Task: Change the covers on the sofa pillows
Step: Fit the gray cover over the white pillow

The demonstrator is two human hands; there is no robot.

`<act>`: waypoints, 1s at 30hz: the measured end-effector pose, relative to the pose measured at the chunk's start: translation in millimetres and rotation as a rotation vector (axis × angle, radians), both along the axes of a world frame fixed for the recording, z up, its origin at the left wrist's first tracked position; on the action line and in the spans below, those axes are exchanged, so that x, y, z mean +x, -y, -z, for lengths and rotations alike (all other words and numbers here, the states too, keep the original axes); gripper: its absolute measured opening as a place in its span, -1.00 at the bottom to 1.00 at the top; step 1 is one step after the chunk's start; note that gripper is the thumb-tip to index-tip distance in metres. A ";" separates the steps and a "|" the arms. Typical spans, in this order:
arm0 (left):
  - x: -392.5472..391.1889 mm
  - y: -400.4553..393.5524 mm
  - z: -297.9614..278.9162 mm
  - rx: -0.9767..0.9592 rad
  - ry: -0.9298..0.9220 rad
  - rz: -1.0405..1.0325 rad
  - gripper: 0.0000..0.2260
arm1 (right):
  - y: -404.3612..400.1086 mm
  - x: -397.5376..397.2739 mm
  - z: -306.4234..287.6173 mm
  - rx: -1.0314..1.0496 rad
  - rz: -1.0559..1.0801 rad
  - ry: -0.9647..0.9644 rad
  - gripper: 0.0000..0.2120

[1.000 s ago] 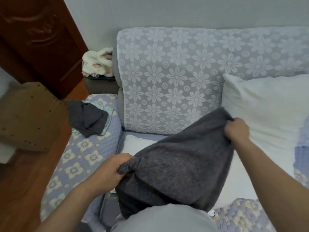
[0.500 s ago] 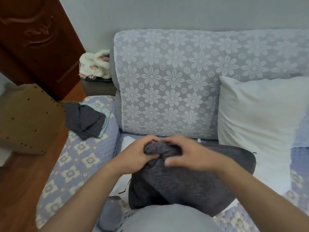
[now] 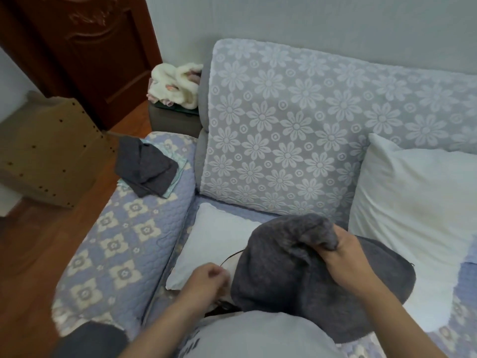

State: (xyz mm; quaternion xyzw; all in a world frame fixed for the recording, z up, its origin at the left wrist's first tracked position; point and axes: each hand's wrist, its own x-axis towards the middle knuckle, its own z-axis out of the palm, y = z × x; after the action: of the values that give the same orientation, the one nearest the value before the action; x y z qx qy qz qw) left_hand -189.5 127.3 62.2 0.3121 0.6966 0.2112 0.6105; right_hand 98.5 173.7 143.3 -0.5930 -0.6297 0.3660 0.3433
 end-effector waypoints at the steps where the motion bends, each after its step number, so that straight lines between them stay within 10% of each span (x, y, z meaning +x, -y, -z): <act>1: 7.5 1.8 -4.9 0.052 0.051 0.015 -0.88 | -1.0 1.2 -4.9 -0.022 0.001 -0.004 -0.72; 7: 35.2 -22.7 -36.3 0.241 0.284 0.274 -0.90 | 1.3 -0.3 -18.2 -0.080 0.074 0.015 -0.79; 21: 63.1 -23.1 -65.0 -0.160 0.909 0.256 -0.71 | 5.7 14.8 -36.6 -0.107 0.210 0.040 -0.83; 30: -36.9 -78.0 -69.0 -0.037 0.833 -0.523 -0.70 | -14.6 39.0 -81.5 -0.034 0.345 -0.195 -0.93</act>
State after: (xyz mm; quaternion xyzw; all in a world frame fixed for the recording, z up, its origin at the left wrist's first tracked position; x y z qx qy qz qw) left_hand -226.4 205.3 131.2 0.0049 0.4519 0.4519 0.7691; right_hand 137.6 188.3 224.8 -0.6597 -0.4763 0.3679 0.4500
